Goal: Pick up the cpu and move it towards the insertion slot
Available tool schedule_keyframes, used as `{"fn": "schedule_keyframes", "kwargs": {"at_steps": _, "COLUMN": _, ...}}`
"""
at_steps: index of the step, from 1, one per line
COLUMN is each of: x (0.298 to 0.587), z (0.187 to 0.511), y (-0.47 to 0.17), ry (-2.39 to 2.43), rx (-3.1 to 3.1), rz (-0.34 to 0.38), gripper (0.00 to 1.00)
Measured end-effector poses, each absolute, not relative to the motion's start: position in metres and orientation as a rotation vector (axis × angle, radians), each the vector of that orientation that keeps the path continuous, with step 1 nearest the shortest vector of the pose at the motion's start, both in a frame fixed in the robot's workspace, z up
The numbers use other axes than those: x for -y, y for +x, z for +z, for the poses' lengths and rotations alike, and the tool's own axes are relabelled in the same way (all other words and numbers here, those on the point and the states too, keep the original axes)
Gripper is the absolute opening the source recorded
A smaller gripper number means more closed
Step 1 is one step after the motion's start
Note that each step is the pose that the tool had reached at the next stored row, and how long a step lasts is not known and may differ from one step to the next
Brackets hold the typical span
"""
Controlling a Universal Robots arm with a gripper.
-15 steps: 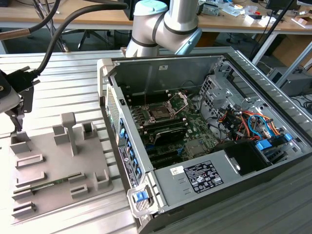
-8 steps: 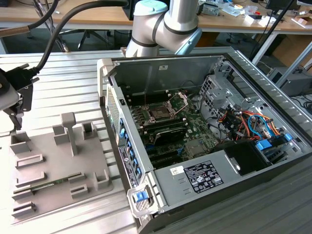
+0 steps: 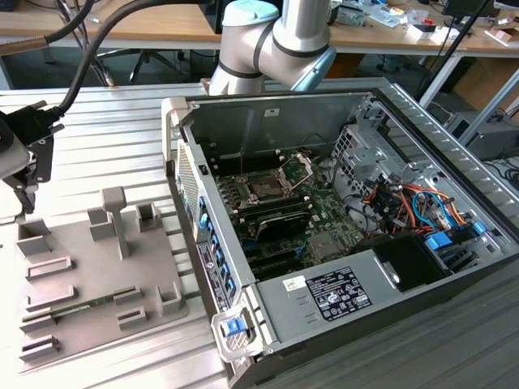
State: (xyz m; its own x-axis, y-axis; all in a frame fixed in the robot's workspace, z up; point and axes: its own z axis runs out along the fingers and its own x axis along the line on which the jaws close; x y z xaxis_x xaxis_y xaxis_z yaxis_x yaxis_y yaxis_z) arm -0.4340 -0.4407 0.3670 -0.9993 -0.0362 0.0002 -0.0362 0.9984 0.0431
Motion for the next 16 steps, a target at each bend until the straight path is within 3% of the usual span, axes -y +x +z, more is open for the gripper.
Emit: {"fn": "schedule_keyframes", "kwargs": {"at_steps": 16, "x": 0.4407, "z": 0.3764, "y": -0.4339, "ry": 0.057, "rx": 3.139, "rz": -0.068, "gripper": 0.55}}
